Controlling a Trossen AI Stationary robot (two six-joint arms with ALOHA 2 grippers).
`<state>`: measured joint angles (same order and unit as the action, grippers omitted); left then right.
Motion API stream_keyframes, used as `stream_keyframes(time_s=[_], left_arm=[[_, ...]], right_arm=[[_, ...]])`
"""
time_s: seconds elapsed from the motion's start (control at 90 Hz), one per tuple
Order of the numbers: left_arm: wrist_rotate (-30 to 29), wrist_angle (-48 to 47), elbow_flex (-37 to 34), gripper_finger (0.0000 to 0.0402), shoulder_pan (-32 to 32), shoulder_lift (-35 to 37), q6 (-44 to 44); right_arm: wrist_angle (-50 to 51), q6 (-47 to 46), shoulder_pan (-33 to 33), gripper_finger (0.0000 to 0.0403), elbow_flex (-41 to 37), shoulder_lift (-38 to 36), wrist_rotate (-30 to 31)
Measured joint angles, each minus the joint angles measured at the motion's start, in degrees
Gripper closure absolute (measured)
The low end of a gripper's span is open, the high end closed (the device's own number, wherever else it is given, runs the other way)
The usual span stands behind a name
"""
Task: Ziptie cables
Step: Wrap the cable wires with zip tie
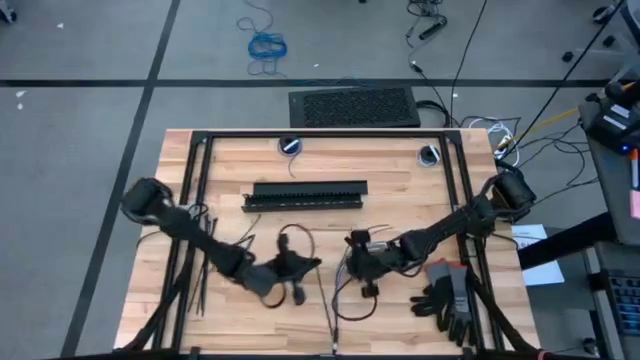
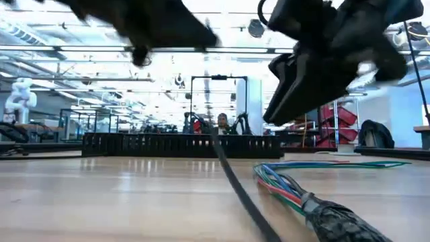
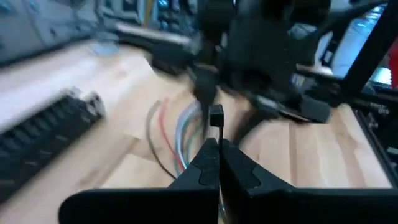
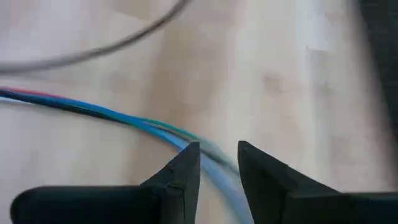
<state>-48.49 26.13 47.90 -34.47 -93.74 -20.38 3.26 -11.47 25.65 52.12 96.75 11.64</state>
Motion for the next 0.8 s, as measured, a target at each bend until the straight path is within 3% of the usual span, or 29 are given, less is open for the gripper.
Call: stream_keyframes(time_s=[0.144, 0.267, 0.444, 0.533, 0.8], left_arm=[[-3.8, -1.6, 0.0, 0.0402, -2.9, 3.1, 1.4], [-5.3, -2.5, 0.0, 0.0402, -3.5, 3.3, 3.0], [-7.9, -17.0, 0.0, 0.0402, -1.9, 3.0, -3.0], [-8.1, -22.9, 0.0, 0.0402, -0.6, 2.9, -6.1], [-7.3, -22.0, -0.7, 0.0402, 2.8, 0.8, -6.8]], right_arm=[[-5.6, -2.1, 2.8, 0.0299, 0.0, 0.0, 1.4], [-5.7, 2.3, 3.7, 0.0303, 0.0, 0.0, -1.2], [-5.2, 12.3, 7.7, 0.0304, 0.5, 2.4, -4.3], [-3.9, 17.6, 9.1, 0.0304, 3.4, 5.9, -4.0], [7.7, 29.3, 8.4, 0.0304, 18.0, 16.9, -1.1]])
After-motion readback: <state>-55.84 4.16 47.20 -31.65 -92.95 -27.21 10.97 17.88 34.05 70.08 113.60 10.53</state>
